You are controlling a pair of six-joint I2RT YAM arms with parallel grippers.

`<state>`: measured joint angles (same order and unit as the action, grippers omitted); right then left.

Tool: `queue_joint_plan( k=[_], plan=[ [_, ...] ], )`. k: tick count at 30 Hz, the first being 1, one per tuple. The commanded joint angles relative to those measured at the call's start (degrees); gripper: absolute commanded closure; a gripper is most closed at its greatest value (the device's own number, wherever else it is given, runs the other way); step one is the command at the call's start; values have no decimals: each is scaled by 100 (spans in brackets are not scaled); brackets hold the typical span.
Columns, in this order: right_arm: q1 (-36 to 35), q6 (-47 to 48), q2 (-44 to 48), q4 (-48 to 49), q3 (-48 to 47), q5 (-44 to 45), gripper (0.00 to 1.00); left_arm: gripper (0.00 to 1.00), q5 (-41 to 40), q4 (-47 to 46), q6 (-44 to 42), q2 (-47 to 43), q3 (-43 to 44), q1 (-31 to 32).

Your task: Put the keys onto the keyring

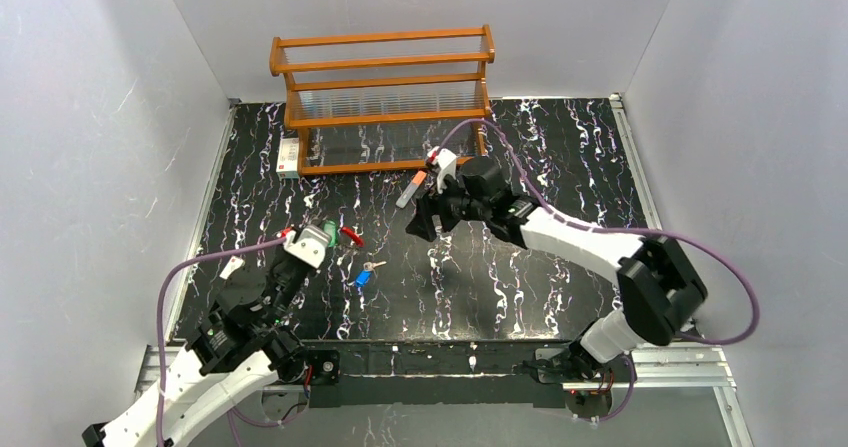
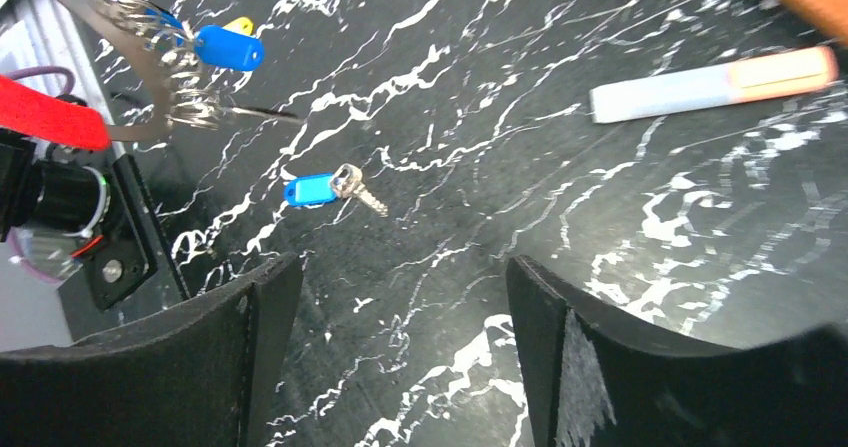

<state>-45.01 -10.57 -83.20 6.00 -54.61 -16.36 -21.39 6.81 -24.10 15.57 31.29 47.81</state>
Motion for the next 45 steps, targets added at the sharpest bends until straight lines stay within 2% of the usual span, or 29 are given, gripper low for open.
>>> queue_joint_plan(
  k=[1, 3, 7, 9, 11, 13, 16, 22, 29, 41, 45],
  plan=[
    [-14, -196, -693, -37, -508, -983, 21, 100, -583, 822, -101, -392, 343, -3],
    [-74, -232, -1020, -101, -652, -1157, 28, 100, -670, 1033, -107, -523, 390, -8],
    [-252, -190, -1525, -140, -862, -1364, 32, 100, -752, 1345, -45, -665, 447, -3],
    [-316, -237, -1874, -148, -1035, -1595, 37, 100, -771, 1402, 28, -719, 427, -8],
    [-364, -289, -2195, -253, -1321, -1896, 46, 100, -770, 1411, 73, -762, 393, -7],
    [-448, -331, -2477, -298, -1548, -2077, 49, 100, -781, 1435, 72, -783, 375, -4],
    [-617, -324, -2746, -409, -1799, -2013, 49, 100, -818, 1479, 37, -775, 384, -4],
    [-916, -140, -2902, -590, -1986, -1274, 49, 100, -787, 1508, 37, -767, 369, -9],
    [-1030, -42, -3299, -1022, -2399, -1126, 48, 100, -777, 1520, 37, -765, 360, -6],
    [-1132, 8, -3648, -1357, -2836, -823, 55, 100, -718, 1525, 10, -793, 347, -6],
    [-1150, -11, -3700, -1363, -2870, -919, 62, 100, -701, 1526, 10, -797, 343, -5]
  ],
)
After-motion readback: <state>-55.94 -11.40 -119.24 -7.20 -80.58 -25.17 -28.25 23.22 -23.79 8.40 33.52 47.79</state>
